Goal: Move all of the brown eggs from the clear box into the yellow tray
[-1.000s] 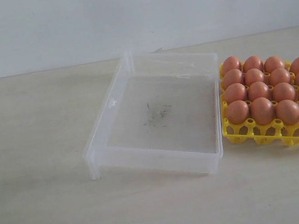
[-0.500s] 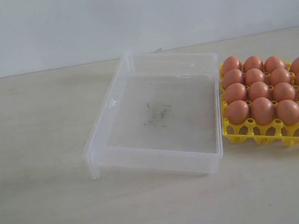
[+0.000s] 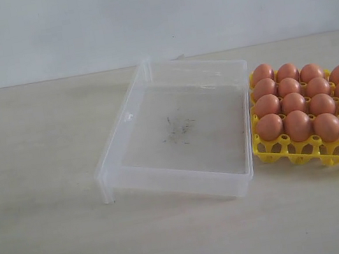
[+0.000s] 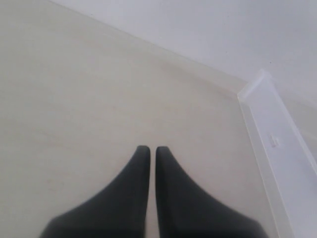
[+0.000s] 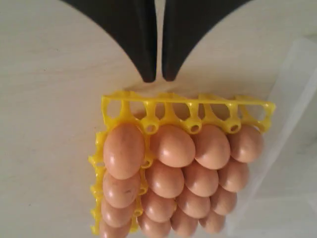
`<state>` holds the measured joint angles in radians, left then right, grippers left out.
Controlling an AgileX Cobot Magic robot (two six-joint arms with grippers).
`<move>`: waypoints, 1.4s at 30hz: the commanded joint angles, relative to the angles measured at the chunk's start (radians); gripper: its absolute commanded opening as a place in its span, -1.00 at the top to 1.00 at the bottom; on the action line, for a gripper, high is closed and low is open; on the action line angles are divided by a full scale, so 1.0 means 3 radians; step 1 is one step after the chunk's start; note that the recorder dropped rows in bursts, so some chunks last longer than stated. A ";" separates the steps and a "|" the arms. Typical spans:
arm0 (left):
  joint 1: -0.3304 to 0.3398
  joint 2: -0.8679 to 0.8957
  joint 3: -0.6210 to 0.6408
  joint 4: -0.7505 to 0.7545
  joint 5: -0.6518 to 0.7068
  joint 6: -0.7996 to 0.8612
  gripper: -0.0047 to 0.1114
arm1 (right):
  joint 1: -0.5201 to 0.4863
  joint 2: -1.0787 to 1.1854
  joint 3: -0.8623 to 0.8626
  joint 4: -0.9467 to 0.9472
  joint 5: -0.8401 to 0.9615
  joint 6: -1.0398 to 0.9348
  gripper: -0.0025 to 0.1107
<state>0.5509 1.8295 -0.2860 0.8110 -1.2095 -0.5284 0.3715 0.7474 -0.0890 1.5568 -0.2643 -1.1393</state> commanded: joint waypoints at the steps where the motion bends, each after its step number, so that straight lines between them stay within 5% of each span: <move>1: -0.0011 -0.0028 0.0014 -0.0006 -0.0039 0.0023 0.85 | -0.0005 0.0900 -0.0488 -0.0234 0.0003 -0.0038 0.96; 8: -0.0011 -0.0028 0.0014 -0.0006 -0.0039 0.0023 0.85 | -0.0005 0.1513 -0.0886 -0.0338 0.0194 -0.0056 0.96; 10: -0.0011 -0.0028 0.0014 -0.0006 -0.0039 0.0023 0.85 | 0.0076 0.1457 -0.0785 -0.0722 -0.0170 0.0257 0.96; 17: -0.0011 -0.0028 0.0014 -0.0006 -0.0039 0.0023 0.85 | 0.0668 0.0124 0.0297 -0.2771 -0.2056 0.2776 0.96; 19: -0.0011 -0.0028 0.0019 -0.0006 -0.0039 0.0023 0.85 | 0.0722 -0.0273 0.0297 -0.2637 -0.1557 0.2276 0.96; 23: -0.0011 -0.0028 0.0019 0.0049 -0.0039 0.0023 0.85 | 0.0731 -0.0942 0.0297 -0.3458 -0.1229 0.2277 0.96; 29: -0.0011 -0.0028 0.0019 0.0053 -0.0039 0.0023 0.85 | 0.0731 -0.1816 0.0297 -0.4390 -0.0993 0.3249 0.96; 33: -0.0011 -0.0028 0.0019 0.0053 -0.0039 0.0023 0.85 | 0.0731 -0.2477 0.0297 -0.5315 -0.1356 0.4061 0.96; 42: -0.0011 -0.0028 0.0019 0.0079 -0.0039 0.0023 0.85 | 0.0731 -0.2491 0.0297 -0.5979 -0.2466 0.4225 0.96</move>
<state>0.5492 1.8274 -0.2822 0.8305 -1.2112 -0.5284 0.5882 0.0065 -0.0047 -0.1982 -0.9354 0.1068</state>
